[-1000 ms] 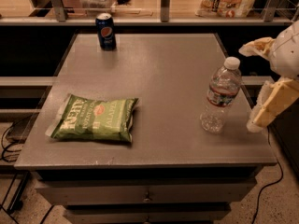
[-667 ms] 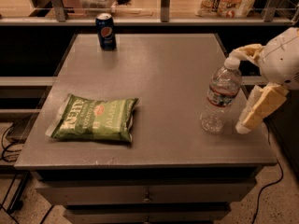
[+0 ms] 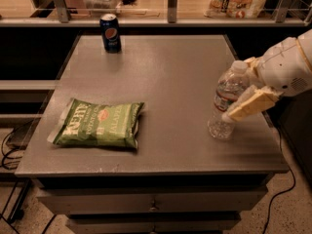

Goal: Move water bottle near pepsi can

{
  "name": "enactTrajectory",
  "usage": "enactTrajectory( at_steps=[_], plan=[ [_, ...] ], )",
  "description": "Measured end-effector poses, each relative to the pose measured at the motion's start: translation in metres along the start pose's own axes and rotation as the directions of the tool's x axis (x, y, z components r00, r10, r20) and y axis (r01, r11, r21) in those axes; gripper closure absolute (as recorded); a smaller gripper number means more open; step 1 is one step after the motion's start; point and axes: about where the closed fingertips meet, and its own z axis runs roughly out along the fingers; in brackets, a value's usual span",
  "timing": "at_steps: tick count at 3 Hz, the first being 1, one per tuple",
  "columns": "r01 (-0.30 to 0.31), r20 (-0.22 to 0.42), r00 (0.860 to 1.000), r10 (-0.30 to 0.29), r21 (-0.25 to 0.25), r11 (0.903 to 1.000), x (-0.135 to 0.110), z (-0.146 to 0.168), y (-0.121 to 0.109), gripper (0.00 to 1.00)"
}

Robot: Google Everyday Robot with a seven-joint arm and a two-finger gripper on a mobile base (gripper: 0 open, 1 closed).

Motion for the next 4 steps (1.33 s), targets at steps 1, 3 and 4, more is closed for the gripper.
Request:
enactTrajectory(
  at_steps=[1, 3, 4],
  plan=[
    [-0.026, 0.046, 0.999, 0.026, 0.001, 0.9997, -0.006, 0.001, -0.007, 0.62],
    [-0.135, 0.07, 0.989, 0.127, 0.117, 0.984, -0.027, -0.031, -0.066, 1.0],
    [-0.134, 0.07, 0.989, 0.127, 0.117, 0.984, -0.027, -0.031, -0.066, 1.0]
  ],
)
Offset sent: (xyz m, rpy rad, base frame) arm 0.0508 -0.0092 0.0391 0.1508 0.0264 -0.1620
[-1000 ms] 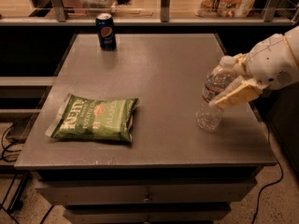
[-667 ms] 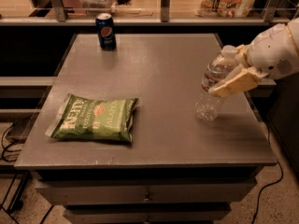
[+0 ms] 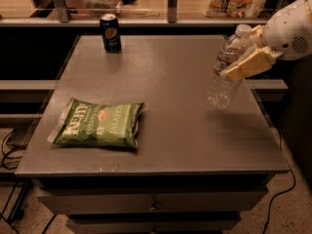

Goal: Move water bottle near pepsi can

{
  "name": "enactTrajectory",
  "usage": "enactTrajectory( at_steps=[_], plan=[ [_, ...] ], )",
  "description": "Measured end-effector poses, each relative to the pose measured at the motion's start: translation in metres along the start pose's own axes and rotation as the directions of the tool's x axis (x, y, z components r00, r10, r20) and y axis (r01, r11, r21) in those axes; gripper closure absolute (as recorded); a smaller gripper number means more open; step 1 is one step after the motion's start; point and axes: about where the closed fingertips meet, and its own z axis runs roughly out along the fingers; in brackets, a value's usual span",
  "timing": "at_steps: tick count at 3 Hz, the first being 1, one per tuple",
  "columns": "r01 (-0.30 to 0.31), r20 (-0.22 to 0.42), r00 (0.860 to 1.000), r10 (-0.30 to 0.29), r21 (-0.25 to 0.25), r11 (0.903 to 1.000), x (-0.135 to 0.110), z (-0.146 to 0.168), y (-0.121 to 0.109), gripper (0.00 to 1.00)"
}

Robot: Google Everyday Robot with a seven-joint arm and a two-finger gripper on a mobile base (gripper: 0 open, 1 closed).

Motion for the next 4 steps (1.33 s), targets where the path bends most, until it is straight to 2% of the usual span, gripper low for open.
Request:
enactTrajectory(
  at_steps=[1, 2, 3, 4],
  plan=[
    [-0.036, 0.014, 0.999, 0.035, 0.071, 0.9968, -0.006, 0.017, -0.014, 1.0],
    [-0.086, 0.057, 0.995, 0.078, 0.15, 0.985, -0.022, 0.043, -0.043, 1.0],
    [-0.147, 0.092, 0.987, 0.128, 0.24, 0.9596, -0.039, 0.066, -0.083, 1.0],
    [-0.217, 0.134, 0.973, 0.186, 0.284, 0.9339, -0.059, 0.093, -0.121, 1.0]
  ],
)
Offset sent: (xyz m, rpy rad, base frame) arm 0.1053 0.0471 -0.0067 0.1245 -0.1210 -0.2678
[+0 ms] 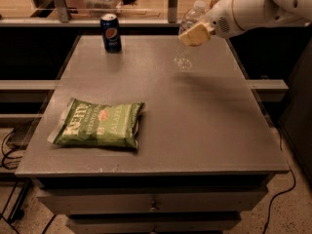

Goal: Move water bottle near pepsi can

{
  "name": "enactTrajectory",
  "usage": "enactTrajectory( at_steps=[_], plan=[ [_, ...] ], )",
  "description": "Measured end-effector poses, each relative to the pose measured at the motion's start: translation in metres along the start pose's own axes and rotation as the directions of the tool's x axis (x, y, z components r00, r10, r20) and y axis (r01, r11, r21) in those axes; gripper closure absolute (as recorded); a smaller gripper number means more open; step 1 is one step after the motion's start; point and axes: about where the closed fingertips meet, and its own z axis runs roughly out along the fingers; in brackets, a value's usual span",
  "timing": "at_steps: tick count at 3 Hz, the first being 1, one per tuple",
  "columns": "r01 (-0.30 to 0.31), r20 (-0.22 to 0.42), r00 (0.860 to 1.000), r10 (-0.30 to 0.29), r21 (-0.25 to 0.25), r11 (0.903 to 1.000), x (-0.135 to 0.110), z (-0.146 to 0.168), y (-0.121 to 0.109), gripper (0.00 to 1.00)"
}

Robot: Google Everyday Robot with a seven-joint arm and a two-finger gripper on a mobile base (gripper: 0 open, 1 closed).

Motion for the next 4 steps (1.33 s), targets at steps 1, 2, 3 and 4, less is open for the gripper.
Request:
enactTrajectory(
  at_steps=[1, 2, 3, 4],
  plan=[
    [0.001, 0.0, 1.0, -0.001, 0.0, 1.0, 0.0, 0.0, 0.0, 1.0],
    [-0.004, -0.008, 1.0, 0.004, -0.001, 1.0, -0.004, 0.019, -0.002, 1.0],
    [0.033, -0.031, 0.999, -0.033, -0.013, 0.9994, -0.015, 0.05, 0.0, 1.0],
    [0.068, -0.057, 0.996, -0.069, -0.019, 0.9975, -0.025, 0.08, -0.001, 1.0]
  ],
)
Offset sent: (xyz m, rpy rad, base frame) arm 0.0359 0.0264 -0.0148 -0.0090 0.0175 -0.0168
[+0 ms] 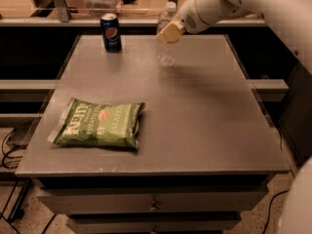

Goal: Move water bottle near pepsi can

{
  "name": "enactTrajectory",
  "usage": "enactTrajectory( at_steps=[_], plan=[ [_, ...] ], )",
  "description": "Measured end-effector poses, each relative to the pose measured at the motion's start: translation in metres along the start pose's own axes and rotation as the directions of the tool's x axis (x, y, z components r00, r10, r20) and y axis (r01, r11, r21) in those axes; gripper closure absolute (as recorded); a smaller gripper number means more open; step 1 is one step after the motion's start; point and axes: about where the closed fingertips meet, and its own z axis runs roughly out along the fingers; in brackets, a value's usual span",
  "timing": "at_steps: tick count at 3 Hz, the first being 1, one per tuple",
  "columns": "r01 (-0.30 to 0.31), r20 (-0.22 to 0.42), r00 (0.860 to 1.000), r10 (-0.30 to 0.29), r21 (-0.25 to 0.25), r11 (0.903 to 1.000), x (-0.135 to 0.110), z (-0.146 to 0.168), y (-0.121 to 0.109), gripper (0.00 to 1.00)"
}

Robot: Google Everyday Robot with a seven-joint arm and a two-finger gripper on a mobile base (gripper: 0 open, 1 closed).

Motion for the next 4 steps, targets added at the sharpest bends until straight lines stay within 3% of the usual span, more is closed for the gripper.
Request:
enactTrajectory(
  at_steps=[2, 4],
  plan=[
    [0.042, -0.013, 0.999, -0.042, 0.008, 0.9991, -0.025, 0.046, -0.007, 1.0],
    [0.022, 0.025, 0.999, -0.021, -0.021, 0.9995, -0.052, 0.079, -0.01, 1.0]
  ],
)
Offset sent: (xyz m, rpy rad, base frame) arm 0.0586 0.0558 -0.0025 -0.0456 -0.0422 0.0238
